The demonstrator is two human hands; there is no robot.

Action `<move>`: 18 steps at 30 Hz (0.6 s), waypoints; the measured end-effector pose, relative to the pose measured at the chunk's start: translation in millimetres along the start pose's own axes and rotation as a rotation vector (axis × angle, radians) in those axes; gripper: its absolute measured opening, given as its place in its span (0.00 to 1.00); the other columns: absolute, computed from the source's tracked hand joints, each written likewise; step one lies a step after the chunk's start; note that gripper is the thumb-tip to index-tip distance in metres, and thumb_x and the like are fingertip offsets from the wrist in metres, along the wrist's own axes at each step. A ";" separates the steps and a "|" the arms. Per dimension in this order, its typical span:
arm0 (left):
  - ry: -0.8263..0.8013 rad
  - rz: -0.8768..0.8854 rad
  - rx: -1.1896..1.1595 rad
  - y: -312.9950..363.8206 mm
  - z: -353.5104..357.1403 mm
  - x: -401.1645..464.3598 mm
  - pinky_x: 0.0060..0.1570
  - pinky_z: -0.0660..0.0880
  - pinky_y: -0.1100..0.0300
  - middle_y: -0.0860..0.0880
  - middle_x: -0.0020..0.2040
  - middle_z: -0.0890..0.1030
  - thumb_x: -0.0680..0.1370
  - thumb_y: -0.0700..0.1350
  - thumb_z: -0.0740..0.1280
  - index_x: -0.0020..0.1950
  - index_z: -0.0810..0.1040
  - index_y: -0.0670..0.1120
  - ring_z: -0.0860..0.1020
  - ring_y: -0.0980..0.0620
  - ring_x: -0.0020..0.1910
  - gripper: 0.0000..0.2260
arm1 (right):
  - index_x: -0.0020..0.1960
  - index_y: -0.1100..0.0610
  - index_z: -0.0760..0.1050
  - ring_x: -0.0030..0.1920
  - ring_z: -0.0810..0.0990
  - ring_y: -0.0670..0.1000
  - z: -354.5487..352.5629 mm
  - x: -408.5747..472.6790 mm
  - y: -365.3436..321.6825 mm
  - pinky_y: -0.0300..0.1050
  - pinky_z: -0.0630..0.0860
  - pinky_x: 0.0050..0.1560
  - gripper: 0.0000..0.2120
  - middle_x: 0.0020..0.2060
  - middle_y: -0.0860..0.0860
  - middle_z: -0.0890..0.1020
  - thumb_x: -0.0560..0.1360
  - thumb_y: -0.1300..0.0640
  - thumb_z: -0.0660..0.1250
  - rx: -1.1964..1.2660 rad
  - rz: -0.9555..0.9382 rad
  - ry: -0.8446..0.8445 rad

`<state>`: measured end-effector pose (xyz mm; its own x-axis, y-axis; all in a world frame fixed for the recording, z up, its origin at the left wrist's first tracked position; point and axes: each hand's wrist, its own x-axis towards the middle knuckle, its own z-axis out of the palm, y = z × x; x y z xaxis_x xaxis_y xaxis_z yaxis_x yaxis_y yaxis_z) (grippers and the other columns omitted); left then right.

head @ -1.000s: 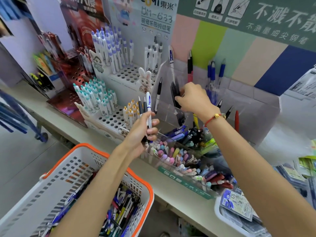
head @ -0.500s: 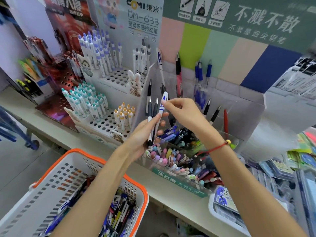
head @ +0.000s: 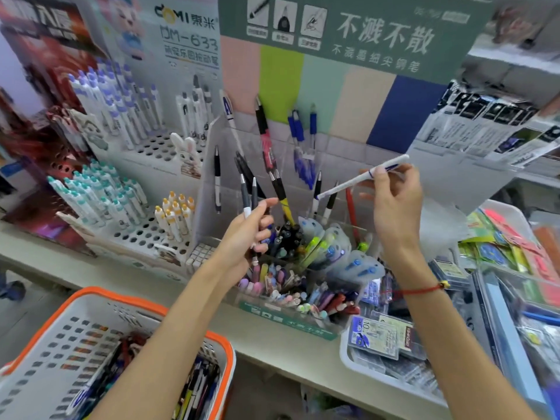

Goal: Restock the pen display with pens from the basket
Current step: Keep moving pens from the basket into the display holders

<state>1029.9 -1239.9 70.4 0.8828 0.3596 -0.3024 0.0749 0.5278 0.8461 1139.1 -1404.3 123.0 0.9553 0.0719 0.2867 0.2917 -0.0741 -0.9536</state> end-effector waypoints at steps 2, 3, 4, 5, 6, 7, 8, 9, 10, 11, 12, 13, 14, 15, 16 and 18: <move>0.019 -0.008 0.000 -0.9 1.1 2.8 0.19 0.54 0.68 0.54 0.30 0.62 0.84 0.50 0.57 0.58 0.75 0.47 0.58 0.60 0.24 0.11 | 0.48 0.50 0.69 0.48 0.83 0.49 -5.9 0.0 -2.7 0.47 0.81 0.49 0.06 0.45 0.48 0.81 0.82 0.59 0.61 -0.006 -0.046 0.059; 0.031 -0.020 -0.010 -0.6 2.3 3.1 0.19 0.54 0.69 0.54 0.30 0.61 0.84 0.52 0.57 0.56 0.74 0.47 0.58 0.60 0.24 0.11 | 0.48 0.51 0.70 0.48 0.83 0.49 -7.9 -0.2 -3.4 0.46 0.82 0.49 0.06 0.45 0.47 0.80 0.82 0.59 0.61 -0.010 -0.074 0.097; 0.039 -0.037 -0.036 -0.3 4.2 3.2 0.18 0.53 0.69 0.54 0.29 0.61 0.84 0.52 0.57 0.52 0.72 0.46 0.58 0.60 0.23 0.11 | 0.49 0.52 0.70 0.47 0.82 0.48 -10.3 0.2 -2.6 0.45 0.82 0.47 0.04 0.45 0.46 0.79 0.82 0.59 0.61 -0.023 -0.107 0.146; 0.045 -0.052 -0.065 -0.2 5.9 3.7 0.18 0.53 0.69 0.54 0.29 0.60 0.84 0.51 0.56 0.48 0.69 0.46 0.58 0.60 0.23 0.10 | 0.51 0.54 0.70 0.46 0.82 0.47 -13.1 0.8 -1.9 0.45 0.82 0.46 0.01 0.44 0.45 0.78 0.82 0.58 0.61 -0.055 -0.147 0.201; 0.045 -0.064 -0.082 0.5 8.0 3.2 0.18 0.53 0.69 0.53 0.30 0.60 0.84 0.50 0.55 0.45 0.67 0.46 0.57 0.59 0.23 0.11 | 0.53 0.55 0.70 0.45 0.81 0.45 -15.8 1.7 0.5 0.45 0.82 0.45 0.02 0.44 0.43 0.78 0.82 0.58 0.61 -0.100 -0.184 0.258; 0.041 -0.072 -0.082 0.4 9.6 3.4 0.18 0.52 0.69 0.53 0.30 0.60 0.84 0.48 0.55 0.43 0.64 0.47 0.57 0.59 0.23 0.11 | 0.56 0.57 0.70 0.44 0.79 0.43 -18.7 2.1 2.6 0.43 0.81 0.45 0.05 0.43 0.42 0.77 0.82 0.57 0.61 -0.149 -0.216 0.300; 0.033 -0.076 -0.074 0.1 11.2 3.7 0.18 0.52 0.68 0.53 0.30 0.59 0.84 0.47 0.54 0.41 0.63 0.47 0.57 0.59 0.22 0.11 | 0.58 0.59 0.70 0.42 0.78 0.41 -21.6 3.1 5.4 0.41 0.80 0.44 0.08 0.43 0.41 0.77 0.82 0.57 0.61 -0.200 -0.242 0.323; 0.022 -0.080 -0.060 -0.2 13.1 3.8 0.18 0.52 0.68 0.53 0.30 0.60 0.83 0.46 0.54 0.40 0.63 0.47 0.57 0.59 0.22 0.12 | 0.59 0.61 0.70 0.41 0.77 0.40 -24.3 3.3 8.1 0.38 0.78 0.43 0.10 0.43 0.42 0.77 0.81 0.56 0.61 -0.259 -0.264 0.327; 0.010 -0.087 -0.047 -0.1 15.3 3.3 0.18 0.53 0.68 0.53 0.29 0.60 0.83 0.45 0.54 0.40 0.63 0.47 0.57 0.59 0.21 0.12 | 0.60 0.61 0.71 0.40 0.77 0.41 -26.2 3.2 10.5 0.37 0.76 0.43 0.11 0.44 0.44 0.78 0.81 0.56 0.62 -0.317 -0.283 0.313; -0.003 -0.096 -0.033 -0.2 18.2 2.7 0.18 0.53 0.68 0.53 0.28 0.61 0.83 0.45 0.54 0.39 0.63 0.47 0.57 0.59 0.21 0.13 | 0.60 0.62 0.71 0.41 0.77 0.43 -27.5 2.6 12.8 0.36 0.76 0.43 0.11 0.45 0.46 0.78 0.81 0.56 0.63 -0.366 -0.290 0.280; -0.015 -0.103 -0.019 -0.5 21.0 1.9 0.17 0.53 0.68 0.53 0.27 0.61 0.83 0.44 0.54 0.38 0.63 0.47 0.58 0.59 0.20 0.13 | 0.59 0.61 0.72 0.42 0.78 0.45 -28.2 1.8 15.3 0.36 0.75 0.43 0.11 0.45 0.47 0.78 0.80 0.56 0.64 -0.399 -0.283 0.239; -0.024 -0.108 -0.012 -0.7 23.6 1.6 0.17 0.53 0.68 0.54 0.27 0.61 0.83 0.44 0.54 0.38 0.64 0.46 0.58 0.59 0.20 0.13 | 0.58 0.61 0.73 0.42 0.78 0.46 -27.8 0.5 16.5 0.36 0.76 0.45 0.10 0.45 0.47 0.78 0.80 0.56 0.64 -0.418 -0.272 0.201; -0.029 -0.113 -0.007 -1.3 26.0 1.2 0.17 0.53 0.68 0.54 0.26 0.62 0.83 0.44 0.54 0.38 0.65 0.46 0.58 0.59 0.19 0.13 | 0.57 0.60 0.74 0.42 0.78 0.46 -27.8 -0.5 17.4 0.38 0.76 0.46 0.10 0.44 0.47 0.78 0.80 0.56 0.65 -0.428 -0.275 0.189; -0.032 -0.117 0.000 -2.3 27.3 1.0 0.17 0.53 0.68 0.54 0.26 0.62 0.83 0.44 0.54 0.39 0.65 0.47 0.58 0.59 0.19 0.13 | 0.56 0.60 0.75 0.41 0.78 0.44 -27.9 -0.5 16.0 0.38 0.77 0.46 0.10 0.44 0.47 0.79 0.79 0.55 0.66 -0.419 -0.293 0.203; -0.035 -0.118 0.012 -3.5 28.2 1.0 0.18 0.53 0.68 0.54 0.25 0.62 0.83 0.44 0.54 0.39 0.66 0.47 0.58 0.59 0.19 0.12 | 0.56 0.60 0.75 0.39 0.78 0.41 -28.2 1.7 13.4 0.36 0.77 0.46 0.11 0.44 0.47 0.79 0.79 0.54 0.66 -0.384 -0.325 0.242; -0.044 -0.111 0.007 -5.3 28.6 1.5 0.18 0.53 0.68 0.54 0.26 0.63 0.83 0.44 0.55 0.42 0.68 0.47 0.58 0.59 0.19 0.11 | 0.56 0.62 0.75 0.39 0.79 0.37 -28.3 10.1 2.4 0.33 0.77 0.45 0.12 0.44 0.49 0.81 0.79 0.54 0.66 -0.259 -0.394 0.328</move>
<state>1044.1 -1264.2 78.0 0.8882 0.2651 -0.3752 0.1765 0.5570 0.8115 1150.8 -1431.9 126.2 0.7245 -0.1657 0.6690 0.5915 -0.3488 -0.7269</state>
